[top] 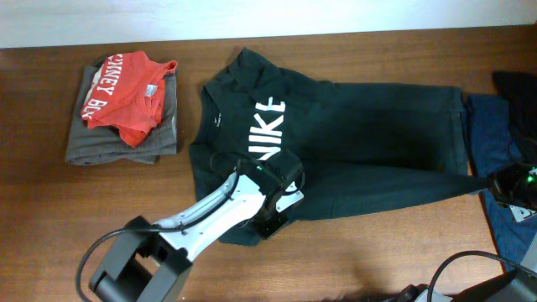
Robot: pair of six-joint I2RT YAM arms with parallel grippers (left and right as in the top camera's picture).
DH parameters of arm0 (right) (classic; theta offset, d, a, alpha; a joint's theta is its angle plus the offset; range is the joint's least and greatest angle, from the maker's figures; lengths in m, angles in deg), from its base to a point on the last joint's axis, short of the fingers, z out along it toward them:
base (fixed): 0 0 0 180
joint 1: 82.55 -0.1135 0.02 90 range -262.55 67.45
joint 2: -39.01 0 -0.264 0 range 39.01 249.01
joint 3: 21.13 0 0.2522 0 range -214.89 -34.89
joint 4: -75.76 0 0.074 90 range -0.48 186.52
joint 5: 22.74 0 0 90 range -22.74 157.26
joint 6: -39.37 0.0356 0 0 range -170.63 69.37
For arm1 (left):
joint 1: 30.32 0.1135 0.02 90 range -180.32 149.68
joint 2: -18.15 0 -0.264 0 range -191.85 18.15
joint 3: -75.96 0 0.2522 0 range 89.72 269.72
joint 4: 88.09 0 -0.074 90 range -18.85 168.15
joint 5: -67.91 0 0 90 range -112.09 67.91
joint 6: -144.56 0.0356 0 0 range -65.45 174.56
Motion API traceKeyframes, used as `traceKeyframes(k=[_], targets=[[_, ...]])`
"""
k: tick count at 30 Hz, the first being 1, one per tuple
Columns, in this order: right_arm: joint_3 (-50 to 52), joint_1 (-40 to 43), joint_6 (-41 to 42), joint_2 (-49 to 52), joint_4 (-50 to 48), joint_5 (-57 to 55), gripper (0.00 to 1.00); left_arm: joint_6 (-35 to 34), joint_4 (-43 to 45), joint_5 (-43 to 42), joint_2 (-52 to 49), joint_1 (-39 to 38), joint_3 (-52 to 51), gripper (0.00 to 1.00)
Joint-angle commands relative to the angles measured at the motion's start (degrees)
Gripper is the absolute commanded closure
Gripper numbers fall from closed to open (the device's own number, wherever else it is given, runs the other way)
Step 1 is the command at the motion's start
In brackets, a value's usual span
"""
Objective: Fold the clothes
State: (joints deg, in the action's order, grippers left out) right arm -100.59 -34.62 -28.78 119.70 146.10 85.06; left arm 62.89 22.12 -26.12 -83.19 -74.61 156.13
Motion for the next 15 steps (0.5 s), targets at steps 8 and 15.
traceKeyframes(k=[8,15], targets=[[-0.8,0.1,-0.4,-0.3,-0.2,-0.9,0.96,2.9,-3.8,0.1,-6.4,-0.1,2.6,0.97],[-0.8,0.1,-0.4,-0.3,0.0,-0.9,0.96,6.6,-23.7,-9.7,-6.3,-0.1,11.5,1.00]])
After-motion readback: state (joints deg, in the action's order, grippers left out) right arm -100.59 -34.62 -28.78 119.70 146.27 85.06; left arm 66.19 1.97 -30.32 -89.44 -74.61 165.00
